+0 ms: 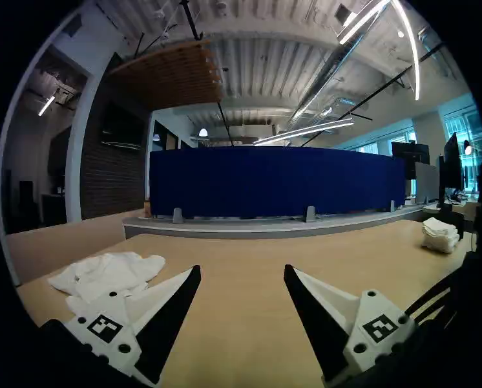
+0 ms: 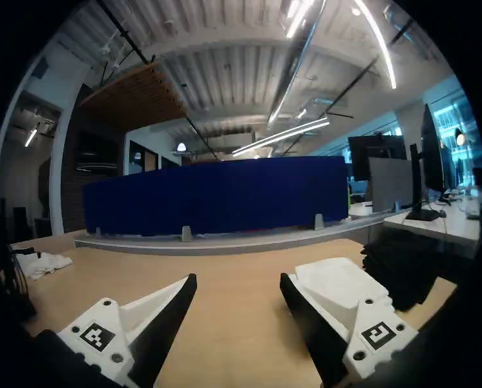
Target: Fold towel
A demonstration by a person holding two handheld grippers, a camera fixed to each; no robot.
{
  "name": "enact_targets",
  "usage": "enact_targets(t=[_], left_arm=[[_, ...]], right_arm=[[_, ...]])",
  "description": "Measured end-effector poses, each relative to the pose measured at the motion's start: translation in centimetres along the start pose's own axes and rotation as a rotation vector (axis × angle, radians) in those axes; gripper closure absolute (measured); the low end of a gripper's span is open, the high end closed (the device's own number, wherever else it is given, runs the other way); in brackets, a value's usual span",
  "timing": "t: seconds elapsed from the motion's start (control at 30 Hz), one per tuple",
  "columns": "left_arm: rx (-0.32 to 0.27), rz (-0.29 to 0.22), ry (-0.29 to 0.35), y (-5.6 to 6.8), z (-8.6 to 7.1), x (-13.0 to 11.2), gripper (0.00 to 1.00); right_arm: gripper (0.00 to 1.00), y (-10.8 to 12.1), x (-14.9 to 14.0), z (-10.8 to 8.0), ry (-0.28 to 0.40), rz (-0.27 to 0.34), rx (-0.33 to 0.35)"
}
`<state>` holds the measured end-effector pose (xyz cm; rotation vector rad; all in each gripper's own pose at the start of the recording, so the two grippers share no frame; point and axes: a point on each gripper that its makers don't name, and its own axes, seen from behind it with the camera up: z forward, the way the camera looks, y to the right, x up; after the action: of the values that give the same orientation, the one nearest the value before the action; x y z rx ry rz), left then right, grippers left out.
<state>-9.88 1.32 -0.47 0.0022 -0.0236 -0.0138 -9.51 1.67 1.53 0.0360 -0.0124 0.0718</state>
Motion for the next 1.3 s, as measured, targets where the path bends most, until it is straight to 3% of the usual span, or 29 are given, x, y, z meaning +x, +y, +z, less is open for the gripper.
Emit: enact_targets(t=[0.3, 1.0, 1.3], left_arm=[[0.000, 0.000, 0.000, 0.0, 0.0, 0.0, 0.05], [0.000, 0.000, 0.000, 0.0, -0.1, 0.0, 0.05], [0.000, 0.000, 0.000, -0.1, -0.1, 0.0, 0.05]], right_arm=[[0.00, 0.3, -1.3, 0.6, -0.008, 0.000, -0.048], [0.00, 0.0, -2.9, 0.6, -0.008, -0.025, -0.033], [0.01, -1.0, -3.0, 0.2, -0.001, -0.071, -0.012]])
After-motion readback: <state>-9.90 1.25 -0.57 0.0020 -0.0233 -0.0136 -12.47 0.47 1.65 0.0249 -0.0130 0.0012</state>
